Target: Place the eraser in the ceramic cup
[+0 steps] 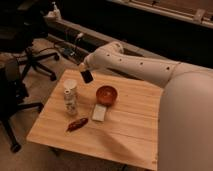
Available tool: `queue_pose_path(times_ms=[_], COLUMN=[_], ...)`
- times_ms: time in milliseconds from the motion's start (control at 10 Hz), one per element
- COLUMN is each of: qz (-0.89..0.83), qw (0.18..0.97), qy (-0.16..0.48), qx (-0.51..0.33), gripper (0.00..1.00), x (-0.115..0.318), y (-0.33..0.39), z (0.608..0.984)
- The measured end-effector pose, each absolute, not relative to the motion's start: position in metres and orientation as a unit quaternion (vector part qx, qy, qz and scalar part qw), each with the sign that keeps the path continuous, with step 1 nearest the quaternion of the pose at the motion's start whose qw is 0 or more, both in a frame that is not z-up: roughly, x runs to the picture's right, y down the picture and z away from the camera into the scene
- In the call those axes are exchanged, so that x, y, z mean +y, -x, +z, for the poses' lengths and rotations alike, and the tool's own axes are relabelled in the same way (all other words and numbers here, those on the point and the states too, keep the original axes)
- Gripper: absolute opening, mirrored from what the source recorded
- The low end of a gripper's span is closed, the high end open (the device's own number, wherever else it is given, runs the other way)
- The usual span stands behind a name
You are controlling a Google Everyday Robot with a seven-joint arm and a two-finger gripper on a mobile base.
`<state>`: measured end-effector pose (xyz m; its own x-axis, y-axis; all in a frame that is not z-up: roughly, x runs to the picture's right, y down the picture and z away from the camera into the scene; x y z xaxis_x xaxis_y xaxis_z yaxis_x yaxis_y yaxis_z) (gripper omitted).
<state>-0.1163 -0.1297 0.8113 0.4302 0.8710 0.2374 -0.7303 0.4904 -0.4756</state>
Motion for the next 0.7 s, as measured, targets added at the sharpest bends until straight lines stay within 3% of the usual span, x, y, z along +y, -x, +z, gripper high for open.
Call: queue_pose_path(times_ms=[700], qz=[0.466], qw=[0.818], qy=[0.184], qx=[-0.283], gripper=[0.00], x=[-0.133], y=[0.184], z=[0.844])
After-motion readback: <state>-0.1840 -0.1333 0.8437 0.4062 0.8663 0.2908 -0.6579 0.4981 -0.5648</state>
